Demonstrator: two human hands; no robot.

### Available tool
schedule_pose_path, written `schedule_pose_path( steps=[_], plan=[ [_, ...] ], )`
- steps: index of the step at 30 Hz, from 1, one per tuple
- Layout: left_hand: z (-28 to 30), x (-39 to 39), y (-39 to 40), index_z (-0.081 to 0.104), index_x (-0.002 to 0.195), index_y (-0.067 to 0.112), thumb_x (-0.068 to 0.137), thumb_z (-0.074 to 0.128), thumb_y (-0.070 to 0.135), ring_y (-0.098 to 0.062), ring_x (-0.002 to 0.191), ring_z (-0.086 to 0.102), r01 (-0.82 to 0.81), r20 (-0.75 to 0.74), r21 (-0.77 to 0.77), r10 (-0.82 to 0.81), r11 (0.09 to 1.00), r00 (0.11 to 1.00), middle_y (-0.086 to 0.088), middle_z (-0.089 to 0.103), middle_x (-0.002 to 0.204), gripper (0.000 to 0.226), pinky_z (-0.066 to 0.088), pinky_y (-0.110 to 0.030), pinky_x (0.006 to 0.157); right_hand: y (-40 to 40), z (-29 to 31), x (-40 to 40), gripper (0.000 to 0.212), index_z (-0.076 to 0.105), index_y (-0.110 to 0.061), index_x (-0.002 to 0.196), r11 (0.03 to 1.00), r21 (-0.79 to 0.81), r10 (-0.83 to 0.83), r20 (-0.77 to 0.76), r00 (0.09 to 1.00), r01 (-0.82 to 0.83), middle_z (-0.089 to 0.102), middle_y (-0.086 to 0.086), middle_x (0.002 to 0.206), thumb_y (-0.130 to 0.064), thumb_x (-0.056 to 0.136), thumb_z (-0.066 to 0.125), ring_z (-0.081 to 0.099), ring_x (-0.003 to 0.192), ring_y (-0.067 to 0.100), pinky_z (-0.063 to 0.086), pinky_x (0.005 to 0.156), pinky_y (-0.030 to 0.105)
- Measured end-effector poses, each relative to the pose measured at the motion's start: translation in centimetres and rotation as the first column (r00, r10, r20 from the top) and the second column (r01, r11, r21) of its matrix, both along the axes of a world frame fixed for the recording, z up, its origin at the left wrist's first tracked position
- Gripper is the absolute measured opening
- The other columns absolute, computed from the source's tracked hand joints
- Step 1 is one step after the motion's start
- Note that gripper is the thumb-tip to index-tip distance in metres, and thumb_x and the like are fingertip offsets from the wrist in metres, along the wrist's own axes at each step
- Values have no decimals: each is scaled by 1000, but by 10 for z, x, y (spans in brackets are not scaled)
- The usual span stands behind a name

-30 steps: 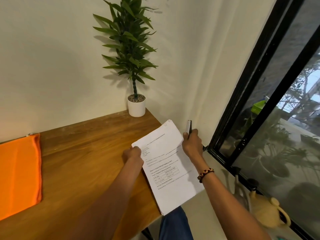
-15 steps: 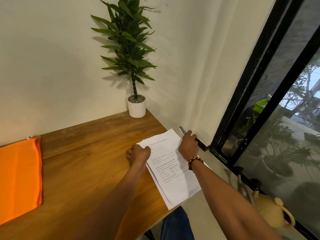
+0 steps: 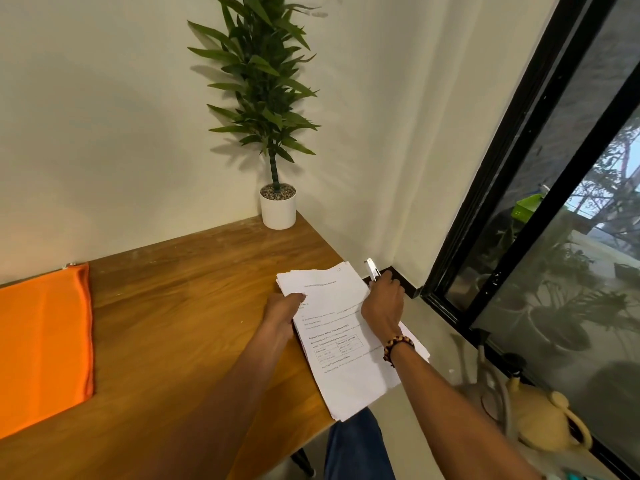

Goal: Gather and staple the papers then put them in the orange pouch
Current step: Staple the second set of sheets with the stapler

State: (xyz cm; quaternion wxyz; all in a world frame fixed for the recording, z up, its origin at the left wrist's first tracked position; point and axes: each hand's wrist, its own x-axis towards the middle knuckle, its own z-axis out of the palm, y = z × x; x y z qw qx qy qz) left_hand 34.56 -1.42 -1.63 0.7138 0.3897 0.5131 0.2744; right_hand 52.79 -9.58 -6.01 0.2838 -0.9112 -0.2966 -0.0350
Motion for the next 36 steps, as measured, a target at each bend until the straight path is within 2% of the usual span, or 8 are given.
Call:
schedule_pose_path(
  steps=[5,9,13,21,24,28,33,36],
  plan=[
    [-11,1,2,67,118,6,99,47,-4,-29,81,75,88,-27,110,-85,990,996,-10,76,101,29,63,-49,73,-3,-1,-11,21,52,-2,115,999,35,15,58,998,-17,59,18,108,-5,95,58,53,99,32,45,80,41],
    [-19,-8,12,66,117,6,99,44,-5,-29,80,74,38,-28,126,-35,991,999,-13,75,104,30,59,-34,55,5,-2,-23,33,51,-6,124,1000,-7,2,58,998,-1,58,15,119,-5,92,62,51,108,30,44,88,41],
    [-24,-22,29,66,118,15,100,50,4,-29,80,75,-61,-66,184,74,981,995,-8,76,99,27,62,-43,62,22,3,-39,37,50,-6,132,997,12,81,19,996,-82,58,16,127,-19,99,61,53,116,30,47,96,40],
    [-16,-89,73,41,134,18,100,52,8,-25,91,67,-290,-258,226,344,930,903,-7,61,116,37,62,-45,80,84,8,-106,24,52,-4,125,954,-4,300,-23,954,-300,60,16,115,-12,102,53,57,100,26,51,76,36],
    [-15,-122,93,46,127,19,99,55,9,-23,86,67,-307,-276,288,386,907,880,-7,64,116,31,62,-43,77,105,7,-134,23,52,-3,123,927,-15,375,-23,927,-375,59,18,114,-12,102,52,56,99,29,41,72,33],
    [-14,-154,111,50,128,15,99,52,5,-18,78,64,-324,-238,315,405,892,883,-3,62,109,30,57,-34,64,127,5,-160,21,52,-5,118,899,-36,435,-17,900,-436,59,19,114,-9,97,54,55,99,31,44,81,37],
    [-17,-166,117,47,121,21,99,55,3,-17,79,67,-303,-198,333,381,893,903,1,63,103,29,61,-40,71,137,5,-172,23,53,-8,119,872,-166,474,52,879,-460,56,17,118,-15,98,56,52,104,29,44,80,35],
    [-22,-170,116,46,128,19,97,60,6,-16,84,66,-234,-239,438,363,868,901,0,62,114,36,57,-29,63,134,2,-173,18,58,-13,112,873,-224,465,116,878,-433,54,14,118,-24,97,57,51,105,29,46,83,40]
  ],
)
